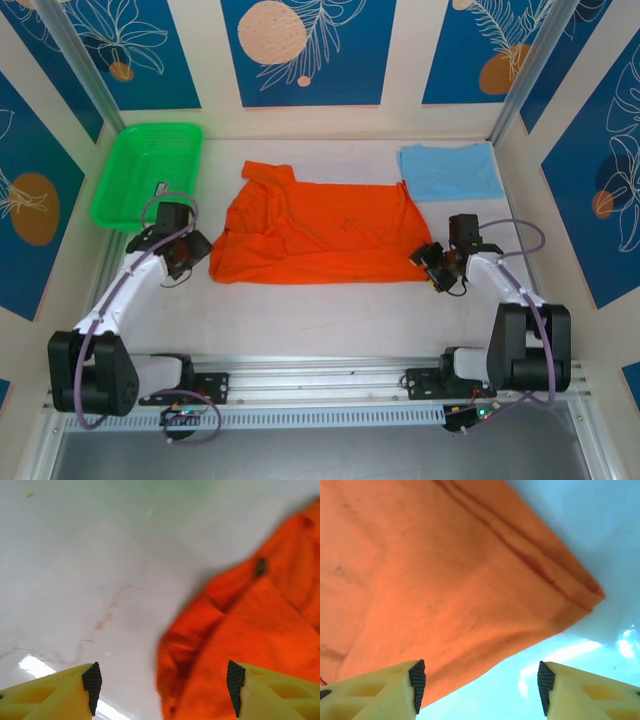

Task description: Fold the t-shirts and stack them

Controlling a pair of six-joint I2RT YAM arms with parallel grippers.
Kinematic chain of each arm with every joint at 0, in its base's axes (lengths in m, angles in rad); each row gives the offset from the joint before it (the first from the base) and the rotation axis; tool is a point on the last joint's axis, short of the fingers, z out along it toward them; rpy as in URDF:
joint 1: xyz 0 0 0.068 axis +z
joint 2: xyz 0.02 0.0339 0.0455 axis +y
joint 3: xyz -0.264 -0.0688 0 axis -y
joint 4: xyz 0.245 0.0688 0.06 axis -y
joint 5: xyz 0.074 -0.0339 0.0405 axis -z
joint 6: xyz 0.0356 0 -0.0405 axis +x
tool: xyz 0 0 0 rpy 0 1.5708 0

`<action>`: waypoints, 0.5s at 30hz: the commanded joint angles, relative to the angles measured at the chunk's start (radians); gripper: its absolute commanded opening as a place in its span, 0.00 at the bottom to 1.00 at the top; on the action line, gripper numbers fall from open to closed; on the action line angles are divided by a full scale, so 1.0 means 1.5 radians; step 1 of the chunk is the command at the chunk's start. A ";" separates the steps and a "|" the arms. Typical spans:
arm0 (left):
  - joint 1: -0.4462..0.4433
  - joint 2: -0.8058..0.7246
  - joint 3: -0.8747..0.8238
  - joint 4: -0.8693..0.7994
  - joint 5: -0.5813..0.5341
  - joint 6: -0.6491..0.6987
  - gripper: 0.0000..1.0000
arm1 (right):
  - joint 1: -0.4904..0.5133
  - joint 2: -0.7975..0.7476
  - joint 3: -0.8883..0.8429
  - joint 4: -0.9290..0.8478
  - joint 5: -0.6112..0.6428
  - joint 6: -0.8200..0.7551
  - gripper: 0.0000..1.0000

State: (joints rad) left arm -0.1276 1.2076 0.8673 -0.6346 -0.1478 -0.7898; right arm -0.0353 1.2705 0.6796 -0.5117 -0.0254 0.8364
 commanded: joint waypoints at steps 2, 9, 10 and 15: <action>-0.157 0.025 0.050 0.002 0.021 0.051 0.66 | 0.054 -0.022 0.024 -0.037 0.029 -0.016 0.62; -0.233 0.203 0.086 0.048 -0.006 0.086 0.49 | 0.117 0.076 0.080 -0.049 0.035 -0.022 0.51; -0.233 0.226 0.094 0.045 -0.020 0.094 0.49 | 0.124 0.090 0.087 -0.047 0.037 -0.022 0.51; -0.213 0.310 0.100 0.065 -0.059 0.111 0.50 | 0.139 0.159 0.119 -0.054 0.055 -0.018 0.50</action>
State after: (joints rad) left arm -0.4698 1.6402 0.9878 -0.5564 -0.1703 -0.6590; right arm 0.1635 1.4738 0.8234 -0.5617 0.0277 0.8131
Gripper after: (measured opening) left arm 0.496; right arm 0.498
